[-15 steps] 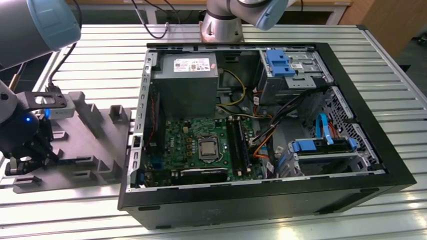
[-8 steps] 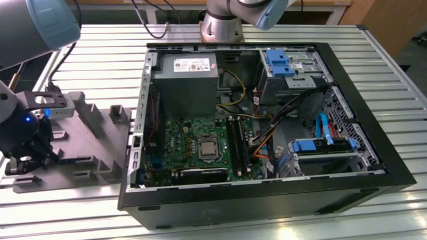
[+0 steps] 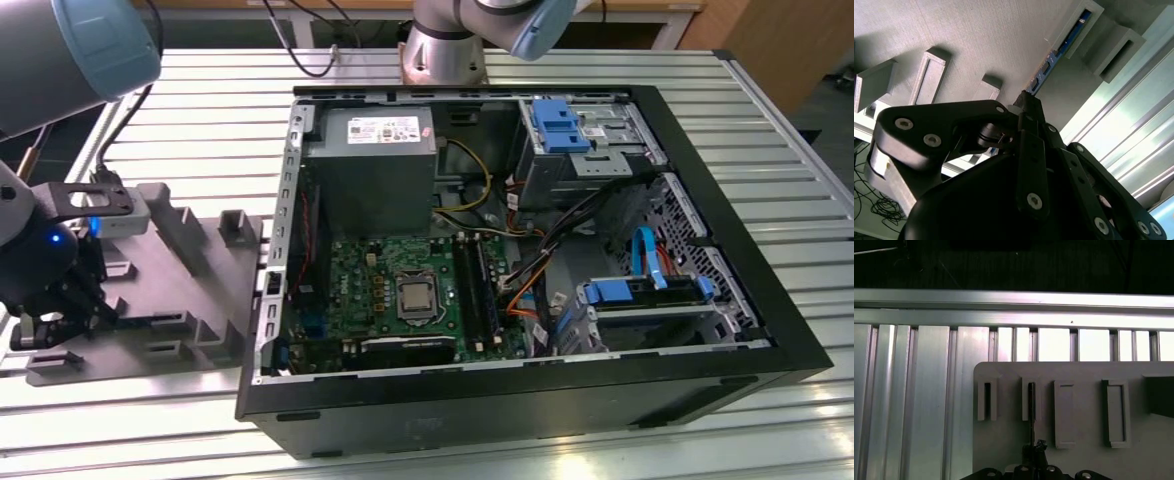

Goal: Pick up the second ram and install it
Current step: 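Pick up the second ram and move it above second insertion slot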

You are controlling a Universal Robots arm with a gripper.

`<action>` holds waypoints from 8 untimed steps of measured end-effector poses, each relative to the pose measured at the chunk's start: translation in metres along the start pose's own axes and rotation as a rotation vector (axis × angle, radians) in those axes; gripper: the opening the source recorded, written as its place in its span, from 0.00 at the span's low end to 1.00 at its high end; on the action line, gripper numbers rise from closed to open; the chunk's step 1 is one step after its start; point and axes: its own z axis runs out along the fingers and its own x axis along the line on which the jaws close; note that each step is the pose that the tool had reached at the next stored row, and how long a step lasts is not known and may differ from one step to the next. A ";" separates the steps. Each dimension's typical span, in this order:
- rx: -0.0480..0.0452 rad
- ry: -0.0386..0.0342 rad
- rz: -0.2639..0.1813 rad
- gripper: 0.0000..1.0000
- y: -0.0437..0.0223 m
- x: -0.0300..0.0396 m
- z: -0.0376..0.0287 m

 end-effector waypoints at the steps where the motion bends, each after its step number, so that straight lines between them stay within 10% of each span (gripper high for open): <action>1: -0.0001 0.0000 0.000 0.11 0.0000 0.0000 0.0000; 8: -0.0004 -0.0002 0.000 0.11 0.0001 0.0000 -0.0011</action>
